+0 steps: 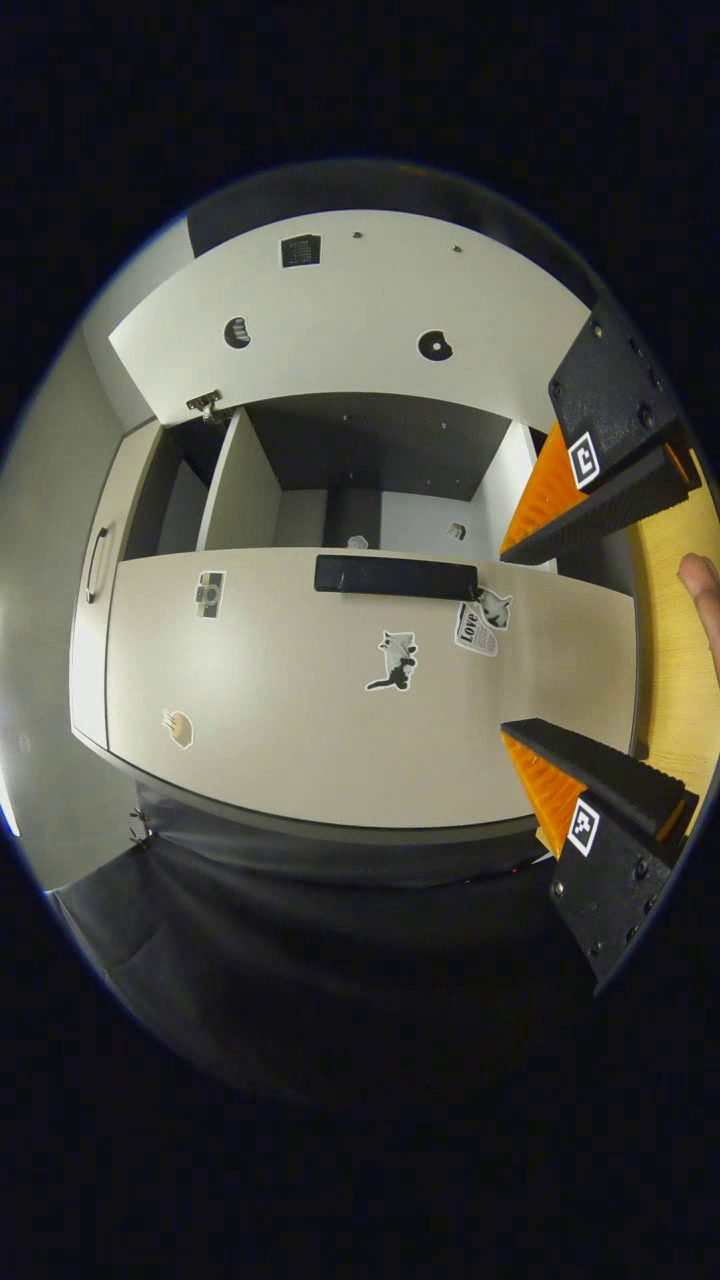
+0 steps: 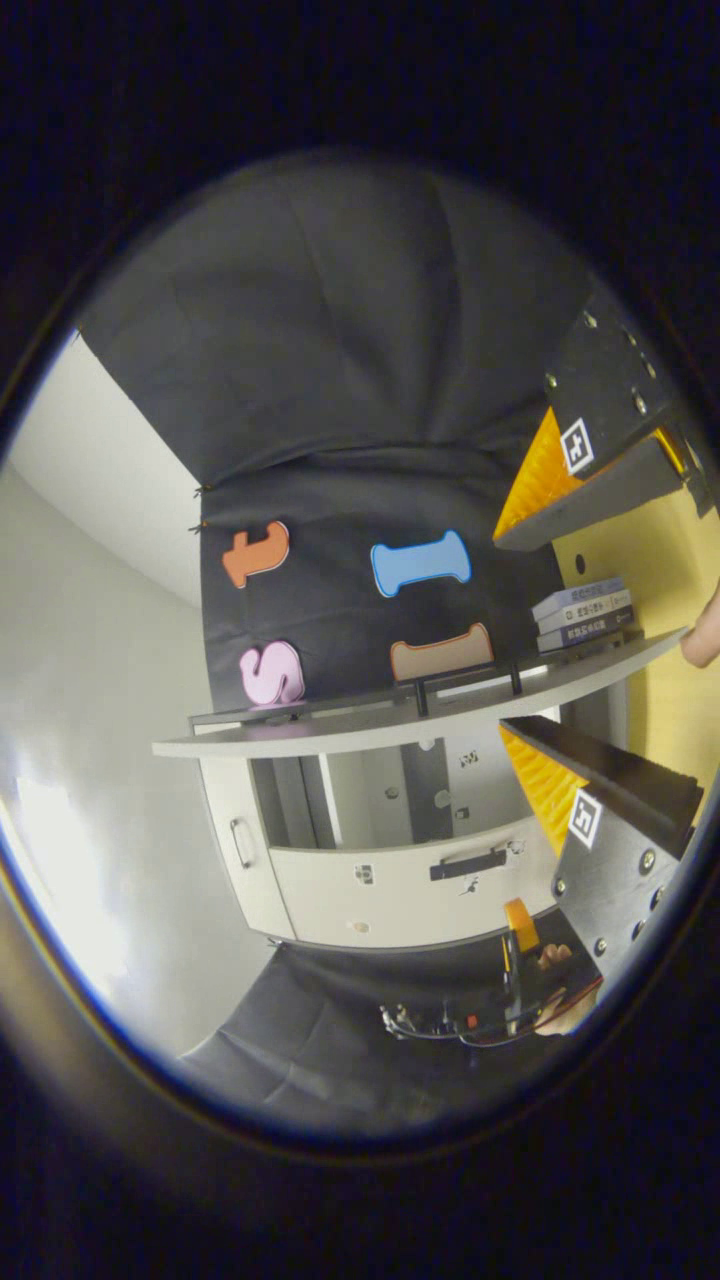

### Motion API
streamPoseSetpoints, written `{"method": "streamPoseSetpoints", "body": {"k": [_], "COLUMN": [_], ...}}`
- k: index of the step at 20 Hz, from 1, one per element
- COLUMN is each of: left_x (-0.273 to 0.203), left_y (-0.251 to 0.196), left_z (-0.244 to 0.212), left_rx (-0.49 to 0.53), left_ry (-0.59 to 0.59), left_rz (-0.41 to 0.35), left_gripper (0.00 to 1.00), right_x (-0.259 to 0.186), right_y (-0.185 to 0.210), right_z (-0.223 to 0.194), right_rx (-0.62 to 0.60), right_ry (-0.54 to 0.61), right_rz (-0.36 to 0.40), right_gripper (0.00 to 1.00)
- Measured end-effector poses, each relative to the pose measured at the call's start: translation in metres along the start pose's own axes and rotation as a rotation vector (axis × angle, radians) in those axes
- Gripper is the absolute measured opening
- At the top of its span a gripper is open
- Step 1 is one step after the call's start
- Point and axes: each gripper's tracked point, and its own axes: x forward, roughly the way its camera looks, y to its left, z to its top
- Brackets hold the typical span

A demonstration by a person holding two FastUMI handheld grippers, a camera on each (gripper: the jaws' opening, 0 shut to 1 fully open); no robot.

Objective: Open the right door of the double-door shoe cabinet with the right hand, and open the left door with the left hand.

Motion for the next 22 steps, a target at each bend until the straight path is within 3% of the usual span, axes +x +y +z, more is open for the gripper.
{"method": "streamPoseSetpoints", "body": {"k": [3,6,9,11,15,16,18,19,22], "left_x": [0.024,0.052,0.078,0.089,0.111,0.120,0.123,0.125,0.128], "left_y": [-0.008,-0.017,-0.023,-0.038,-0.039,-0.037,-0.026,-0.027,-0.029], "left_z": [0.016,0.027,0.039,0.043,0.037,0.039,0.036,0.041,0.036], "left_rx": [0.011,0.016,0.048,0.058,0.067,0.080,0.103,0.093,0.072], "left_ry": [-0.035,-0.045,-0.072,-0.083,-0.052,-0.052,-0.041,-0.058,-0.022], "left_rz": [-0.001,0.009,0.027,-0.004,0.041,0.050,0.102,0.106,0.096], "left_gripper": [0.93,0.96,0.96,0.95,0.95,0.93,0.80,0.65,0.61], "right_x": [-0.017,-0.028,-0.041,-0.047,-0.053,-0.053,-0.052,-0.050,-0.042], "right_y": [0.020,0.046,0.073,0.098,0.126,0.130,0.135,0.132,0.122], "right_z": [-0.006,-0.013,-0.032,-0.046,-0.081,-0.089,-0.096,-0.096,-0.097], "right_rx": [-0.048,-0.066,-0.084,-0.094,-0.100,-0.091,-0.066,-0.058,-0.065], "right_ry": [0.005,0.008,0.017,0.024,0.075,0.088,0.103,0.105,0.104], "right_rz": [0.040,0.099,0.153,0.203,0.241,0.244,0.241,0.224,0.165], "right_gripper": [0.98,0.98,0.98,0.98,0.98,0.98,0.94,0.94,0.98]}}
